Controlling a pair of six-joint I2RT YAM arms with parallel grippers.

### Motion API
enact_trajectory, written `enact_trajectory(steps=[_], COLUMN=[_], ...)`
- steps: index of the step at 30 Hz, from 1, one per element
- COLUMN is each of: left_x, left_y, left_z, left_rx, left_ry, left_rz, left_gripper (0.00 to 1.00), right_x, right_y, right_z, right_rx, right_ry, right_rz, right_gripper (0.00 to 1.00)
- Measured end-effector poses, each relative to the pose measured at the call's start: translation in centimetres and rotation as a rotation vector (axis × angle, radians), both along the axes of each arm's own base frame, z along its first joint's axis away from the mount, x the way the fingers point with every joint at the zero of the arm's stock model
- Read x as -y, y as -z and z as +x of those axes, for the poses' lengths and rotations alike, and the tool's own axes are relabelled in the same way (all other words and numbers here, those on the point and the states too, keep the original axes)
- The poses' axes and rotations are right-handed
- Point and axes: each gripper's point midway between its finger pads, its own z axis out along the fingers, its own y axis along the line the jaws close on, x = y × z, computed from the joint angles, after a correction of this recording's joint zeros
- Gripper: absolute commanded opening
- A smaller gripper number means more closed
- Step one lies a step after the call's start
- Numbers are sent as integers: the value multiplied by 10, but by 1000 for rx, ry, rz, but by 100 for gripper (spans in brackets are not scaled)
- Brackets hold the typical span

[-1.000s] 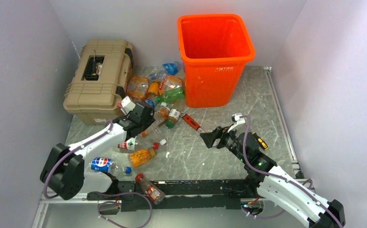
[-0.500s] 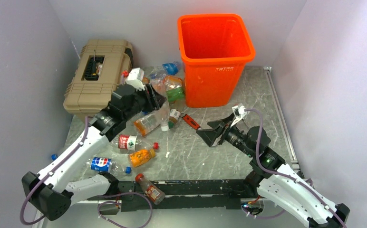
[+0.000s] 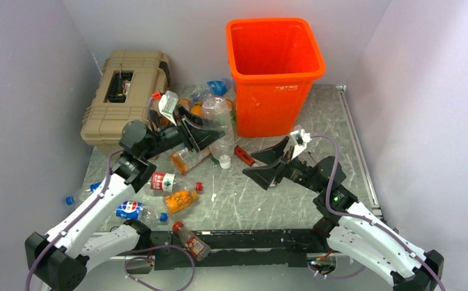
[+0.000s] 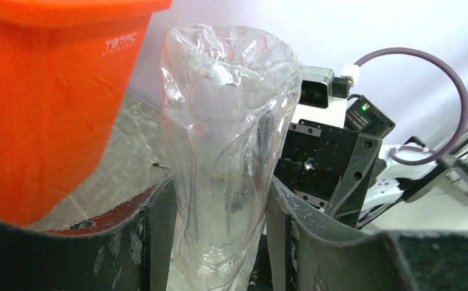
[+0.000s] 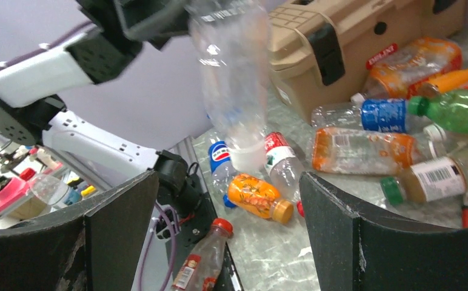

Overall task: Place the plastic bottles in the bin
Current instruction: Place the plastic bottle in the trash bin.

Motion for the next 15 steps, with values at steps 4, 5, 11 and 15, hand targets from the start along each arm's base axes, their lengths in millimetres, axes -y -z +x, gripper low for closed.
enact_trajectory(steps=[4,5,11,15], left_x=[4,5,1,-1], left_y=[15,14,-17,-27], left_z=[-1,-2,-12,-17], left_rx=[-93,-104,-72,-63], left_ry=[39,46,88,102], left_rz=[-86,-107,-229,-262], left_gripper=[0,0,0,0], right_x=[-12,-15,-35,-41], right_y=[-5,-5,8,3], right_z=[-4,-4,-9,-14], right_rx=[12,12,-22,-7], right_ry=[-52,-63,-120,-137], right_rz=[25,27,3,23], right_gripper=[93,93,90,88])
